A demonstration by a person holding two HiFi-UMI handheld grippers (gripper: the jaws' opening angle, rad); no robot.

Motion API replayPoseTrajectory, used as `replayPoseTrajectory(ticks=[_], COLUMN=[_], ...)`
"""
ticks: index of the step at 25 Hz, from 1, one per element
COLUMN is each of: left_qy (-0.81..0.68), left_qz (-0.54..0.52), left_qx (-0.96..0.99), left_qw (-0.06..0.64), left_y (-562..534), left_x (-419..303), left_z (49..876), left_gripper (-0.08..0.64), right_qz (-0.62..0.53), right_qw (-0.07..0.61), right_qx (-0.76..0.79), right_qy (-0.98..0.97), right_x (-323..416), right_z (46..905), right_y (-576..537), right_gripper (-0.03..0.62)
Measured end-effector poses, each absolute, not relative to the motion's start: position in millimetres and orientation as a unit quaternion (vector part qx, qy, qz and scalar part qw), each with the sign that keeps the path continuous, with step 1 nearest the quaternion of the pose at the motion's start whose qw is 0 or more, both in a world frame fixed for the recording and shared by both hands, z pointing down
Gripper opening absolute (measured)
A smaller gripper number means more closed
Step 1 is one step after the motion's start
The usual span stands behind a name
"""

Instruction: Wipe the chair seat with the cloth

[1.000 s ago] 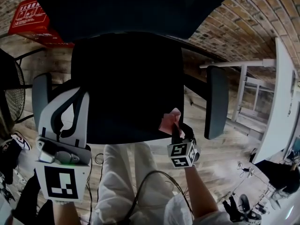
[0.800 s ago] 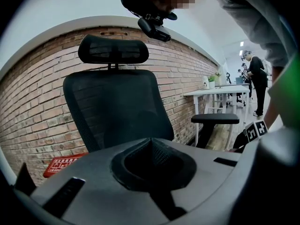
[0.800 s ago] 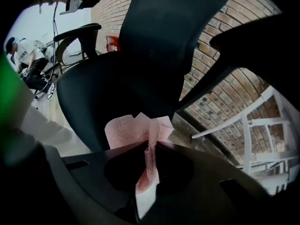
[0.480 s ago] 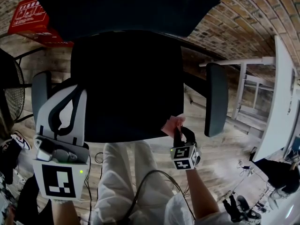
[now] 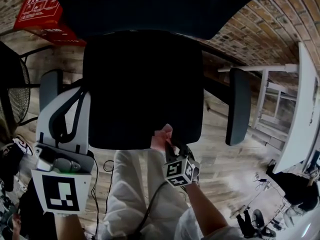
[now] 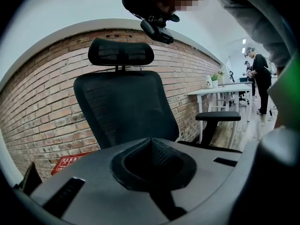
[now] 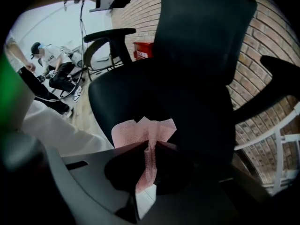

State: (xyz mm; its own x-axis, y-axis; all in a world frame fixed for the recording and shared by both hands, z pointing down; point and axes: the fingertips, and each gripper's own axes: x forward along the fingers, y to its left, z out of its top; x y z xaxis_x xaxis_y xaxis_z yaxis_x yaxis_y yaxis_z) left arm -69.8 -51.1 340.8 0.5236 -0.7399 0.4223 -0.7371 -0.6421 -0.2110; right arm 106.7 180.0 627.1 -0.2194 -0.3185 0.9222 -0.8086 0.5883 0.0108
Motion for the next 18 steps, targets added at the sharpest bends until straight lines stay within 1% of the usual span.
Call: replayPoseTrajectory(ticks=[11,18], left_qy=[0.437,0.444], left_qz=[-0.241,-0.243], left_qx=[-0.867,-0.862], left_qw=[0.000,0.000], left_y=[-54,-56], left_x=[-92,-103], left_z=[343,343], left_gripper=[0.018,0.018], right_qz=[0.203,0.182], right_qw=[0.455,0.417], right_qx=[0.252,0.208], right_qy=[-0.830,-0.866], right_x=[-45,-118], right_z=[619,601], right_y=[184,173], right_gripper=[0.055,0.055])
